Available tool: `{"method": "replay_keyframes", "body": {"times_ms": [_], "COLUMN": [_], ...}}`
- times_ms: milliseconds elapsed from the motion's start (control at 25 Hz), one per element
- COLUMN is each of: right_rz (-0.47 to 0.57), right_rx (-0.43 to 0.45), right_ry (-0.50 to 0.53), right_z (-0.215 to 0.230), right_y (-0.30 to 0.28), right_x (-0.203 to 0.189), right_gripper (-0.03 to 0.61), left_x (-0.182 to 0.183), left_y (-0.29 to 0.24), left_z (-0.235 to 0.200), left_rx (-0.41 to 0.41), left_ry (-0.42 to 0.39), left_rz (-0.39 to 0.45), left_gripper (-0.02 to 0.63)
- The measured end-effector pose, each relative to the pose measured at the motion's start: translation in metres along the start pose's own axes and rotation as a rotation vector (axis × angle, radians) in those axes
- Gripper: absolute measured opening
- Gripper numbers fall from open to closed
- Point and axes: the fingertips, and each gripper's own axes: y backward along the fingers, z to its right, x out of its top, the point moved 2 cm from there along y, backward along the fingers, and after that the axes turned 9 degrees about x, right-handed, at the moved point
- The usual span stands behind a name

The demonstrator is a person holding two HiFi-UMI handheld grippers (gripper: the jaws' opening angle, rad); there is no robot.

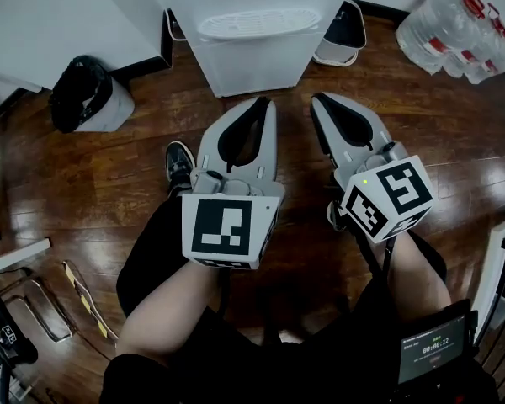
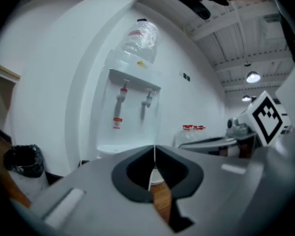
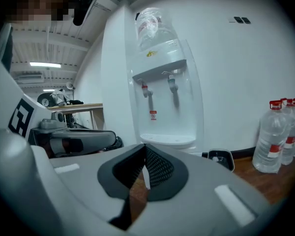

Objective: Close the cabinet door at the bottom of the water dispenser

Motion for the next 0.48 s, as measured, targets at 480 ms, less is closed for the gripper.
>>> {"method": "replay_keyframes", "body": {"times_ms": [480], "right_rz": [0.071], "right_rx": [-0.006], "right_ry": [0.065], "right_z": [-0.022], "right_y": [0.015], "right_x": [0.003], "right_gripper": [0.005], "left_x": [-0.013], "left_y": [0.017], "left_z": [0.013], "left_rx": [-0.015], "left_ry": [-0.075], "left_rz": [0.002], "left_gripper": [0.020]}}
